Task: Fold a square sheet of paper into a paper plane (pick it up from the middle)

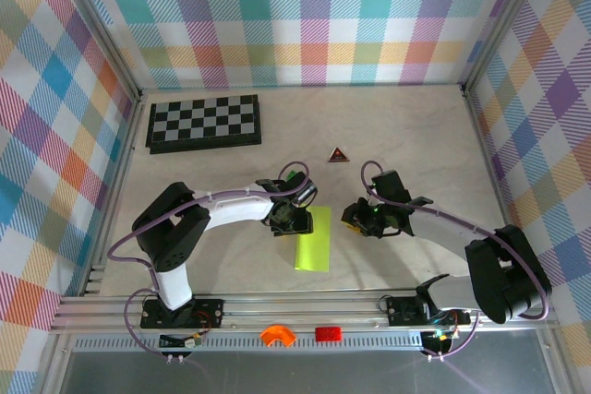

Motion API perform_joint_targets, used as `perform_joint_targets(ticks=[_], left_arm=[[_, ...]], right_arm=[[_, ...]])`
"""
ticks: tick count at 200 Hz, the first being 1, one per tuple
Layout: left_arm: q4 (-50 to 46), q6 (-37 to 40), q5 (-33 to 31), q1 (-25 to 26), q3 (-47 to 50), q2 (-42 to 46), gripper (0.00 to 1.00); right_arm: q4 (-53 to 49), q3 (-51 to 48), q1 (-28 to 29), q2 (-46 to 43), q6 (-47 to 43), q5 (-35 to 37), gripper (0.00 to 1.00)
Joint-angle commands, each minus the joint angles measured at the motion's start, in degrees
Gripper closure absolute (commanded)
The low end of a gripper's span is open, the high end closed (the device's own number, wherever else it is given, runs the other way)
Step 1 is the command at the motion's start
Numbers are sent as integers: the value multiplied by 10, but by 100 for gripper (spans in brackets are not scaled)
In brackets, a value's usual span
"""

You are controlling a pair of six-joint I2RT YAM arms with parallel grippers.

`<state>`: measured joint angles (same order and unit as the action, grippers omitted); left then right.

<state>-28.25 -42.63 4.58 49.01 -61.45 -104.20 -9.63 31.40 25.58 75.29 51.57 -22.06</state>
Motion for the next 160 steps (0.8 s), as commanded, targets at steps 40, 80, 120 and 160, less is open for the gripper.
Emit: perform_joint_targets(ticks=[40,80,120,160], left_arm=[[27,-3,-25,-1,44,-81,45],[31,1,-22,0,44,-83,45],[34,2,-21,1,47,-82,45],[35,4,-20,1,45,-82,45]], right_arm=[[55,-11,-1,-7,-18,-57,74],[83,-14,2,13,-16,-91,88],[88,-4,21,42,-15,-95,96],[84,19,53,86,-13,-75,100]])
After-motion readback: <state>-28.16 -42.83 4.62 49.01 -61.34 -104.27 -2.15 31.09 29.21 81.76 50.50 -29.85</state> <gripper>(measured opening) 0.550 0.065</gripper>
